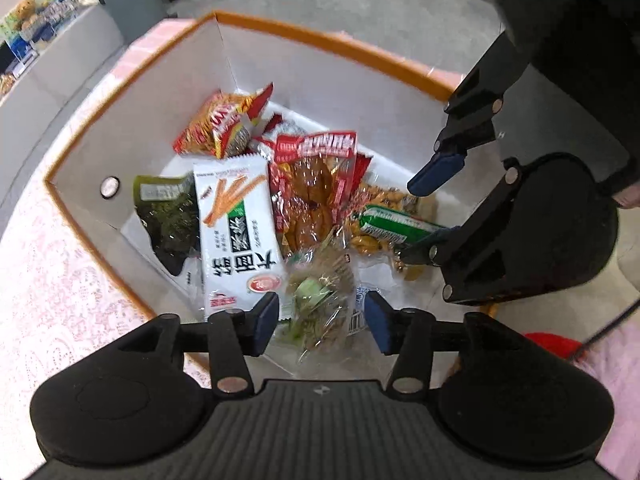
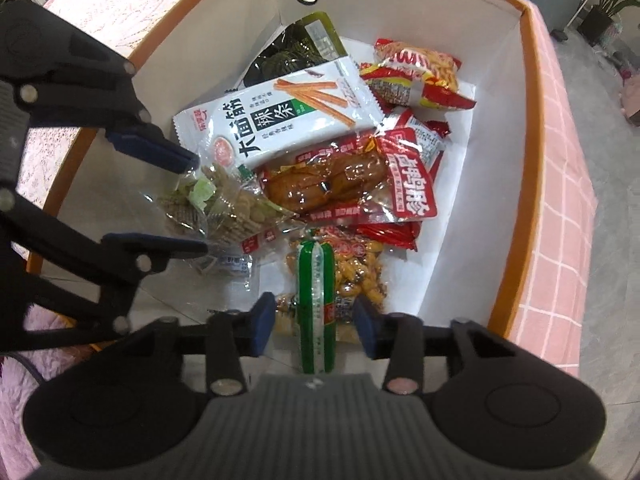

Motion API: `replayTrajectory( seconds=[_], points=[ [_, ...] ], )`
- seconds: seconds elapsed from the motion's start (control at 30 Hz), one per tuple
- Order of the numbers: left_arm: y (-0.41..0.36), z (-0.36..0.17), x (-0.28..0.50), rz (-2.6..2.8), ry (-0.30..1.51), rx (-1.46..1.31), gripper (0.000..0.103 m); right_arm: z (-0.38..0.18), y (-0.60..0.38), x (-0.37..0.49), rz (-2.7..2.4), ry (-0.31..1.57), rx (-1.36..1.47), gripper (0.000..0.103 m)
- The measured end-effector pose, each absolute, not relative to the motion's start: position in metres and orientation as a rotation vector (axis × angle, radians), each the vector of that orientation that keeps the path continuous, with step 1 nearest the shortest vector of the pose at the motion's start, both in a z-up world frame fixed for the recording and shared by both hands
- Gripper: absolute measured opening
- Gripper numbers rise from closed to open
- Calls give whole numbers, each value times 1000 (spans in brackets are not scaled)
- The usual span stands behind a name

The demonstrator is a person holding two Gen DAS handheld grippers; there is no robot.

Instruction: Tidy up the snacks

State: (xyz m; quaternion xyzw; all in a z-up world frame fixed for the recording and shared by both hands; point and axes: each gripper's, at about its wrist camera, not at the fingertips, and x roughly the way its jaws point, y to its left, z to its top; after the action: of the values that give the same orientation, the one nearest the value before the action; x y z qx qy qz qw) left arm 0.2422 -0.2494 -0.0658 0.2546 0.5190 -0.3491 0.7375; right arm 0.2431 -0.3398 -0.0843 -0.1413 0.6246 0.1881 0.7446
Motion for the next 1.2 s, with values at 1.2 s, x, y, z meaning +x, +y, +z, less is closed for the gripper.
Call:
replayTrajectory(
  seconds=[1.2],
  points=[
    [-43,33,51,-92,522,179,84,27,-220,55,21,631,6,76]
  ],
)
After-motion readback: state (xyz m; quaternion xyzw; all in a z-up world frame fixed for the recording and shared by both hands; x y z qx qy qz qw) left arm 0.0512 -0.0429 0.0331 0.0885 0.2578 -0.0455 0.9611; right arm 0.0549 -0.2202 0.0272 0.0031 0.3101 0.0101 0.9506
